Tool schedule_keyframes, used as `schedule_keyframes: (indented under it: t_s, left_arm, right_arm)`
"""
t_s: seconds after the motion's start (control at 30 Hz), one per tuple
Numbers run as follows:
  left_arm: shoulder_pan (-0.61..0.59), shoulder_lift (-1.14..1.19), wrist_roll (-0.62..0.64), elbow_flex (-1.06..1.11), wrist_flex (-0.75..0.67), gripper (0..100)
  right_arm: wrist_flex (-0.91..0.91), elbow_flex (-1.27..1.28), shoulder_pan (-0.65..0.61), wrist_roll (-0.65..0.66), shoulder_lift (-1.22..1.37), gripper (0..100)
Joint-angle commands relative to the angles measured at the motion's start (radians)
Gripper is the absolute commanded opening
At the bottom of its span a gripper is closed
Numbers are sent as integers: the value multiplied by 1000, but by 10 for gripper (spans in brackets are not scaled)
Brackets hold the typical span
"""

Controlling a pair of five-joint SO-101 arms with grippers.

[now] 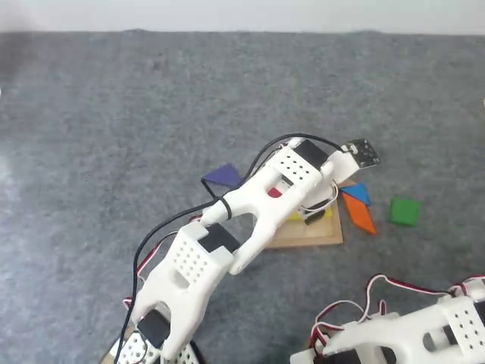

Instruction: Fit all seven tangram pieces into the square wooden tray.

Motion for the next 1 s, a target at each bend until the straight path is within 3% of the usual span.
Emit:
schedule_keyframes:
  t_s: [0.0, 0.13, 0.4, 0.97]
  left_arm:
    - [38, 3, -31, -15, -3, 158]
    - [29, 3, -32, -10, -35, 255]
    - [-12, 5, -110, -12, -44, 260]
    - [-18, 8, -114, -27, -25, 118]
  right_arm:
    - [5, -12, -18, -5, -21, 458]
    - [7, -12, -56, -6, -21, 458]
    - [27, -11, -61, -5, -21, 458]
    - [25, 15, -61, 20, -21, 458]
